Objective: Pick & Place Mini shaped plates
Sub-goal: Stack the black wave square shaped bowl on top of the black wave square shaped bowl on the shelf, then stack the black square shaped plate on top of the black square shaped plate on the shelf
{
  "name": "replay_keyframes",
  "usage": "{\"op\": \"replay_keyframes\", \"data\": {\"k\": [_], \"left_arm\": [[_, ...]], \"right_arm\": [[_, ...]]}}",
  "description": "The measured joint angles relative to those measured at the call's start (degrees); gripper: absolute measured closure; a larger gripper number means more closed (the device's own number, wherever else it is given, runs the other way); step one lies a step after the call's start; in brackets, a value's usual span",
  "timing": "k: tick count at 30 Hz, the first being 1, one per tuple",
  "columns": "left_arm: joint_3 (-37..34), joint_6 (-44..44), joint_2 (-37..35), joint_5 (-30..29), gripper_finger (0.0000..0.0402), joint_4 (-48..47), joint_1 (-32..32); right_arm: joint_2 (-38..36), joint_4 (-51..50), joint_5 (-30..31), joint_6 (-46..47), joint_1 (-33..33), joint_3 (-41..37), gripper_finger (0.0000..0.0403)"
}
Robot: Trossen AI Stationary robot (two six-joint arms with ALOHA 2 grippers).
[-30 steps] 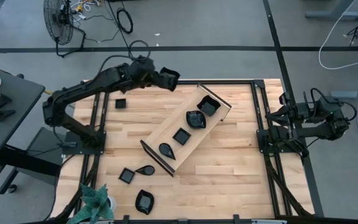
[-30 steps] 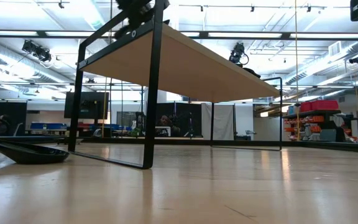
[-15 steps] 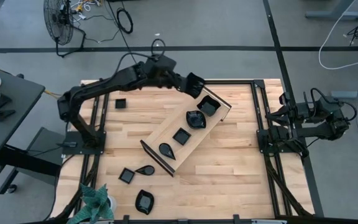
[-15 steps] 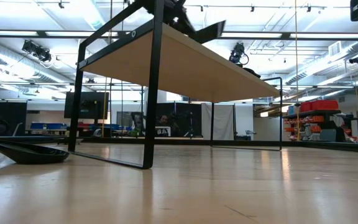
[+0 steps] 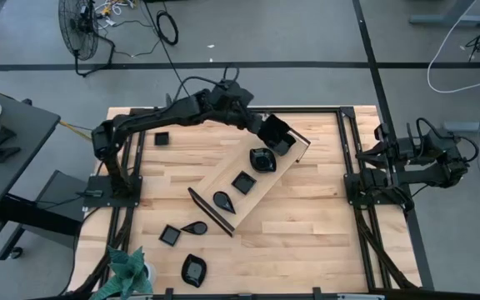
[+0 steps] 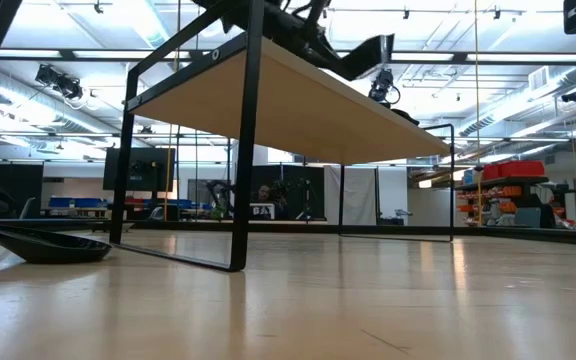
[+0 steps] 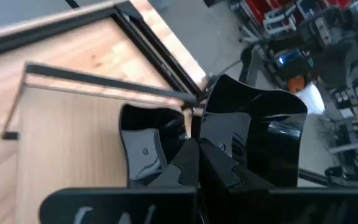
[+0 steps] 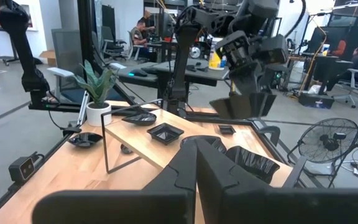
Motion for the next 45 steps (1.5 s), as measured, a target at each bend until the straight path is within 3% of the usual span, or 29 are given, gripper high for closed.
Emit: {"op": "replay_keyframes", "data": {"k": [8,23,37,45], "left_arm": [[-0.01,-3.75,4.38,1.58,0.0399,5.01,0.01],[-0.04,-6.07,7.32,1.00,0.0392,4.58,-0.12],[-0.04,-5.61,7.32,-0.15,0.0249,4.56,-0.10],[-0.02,0.86,5.01,1.86,0.0208,3.24,1.70]], "right_arm": [[0.00,0.02,0.00,0.00,0.02,0.00,0.0392],[0.00,0.00,0.00,-0.01,0.00,0.00,0.0392],[0.00,0.00,0.00,-0.01,0.02,0.00,0.0392],[0.00,0.00,0.00,-0.01,0.00,0.00,0.0392]]}}
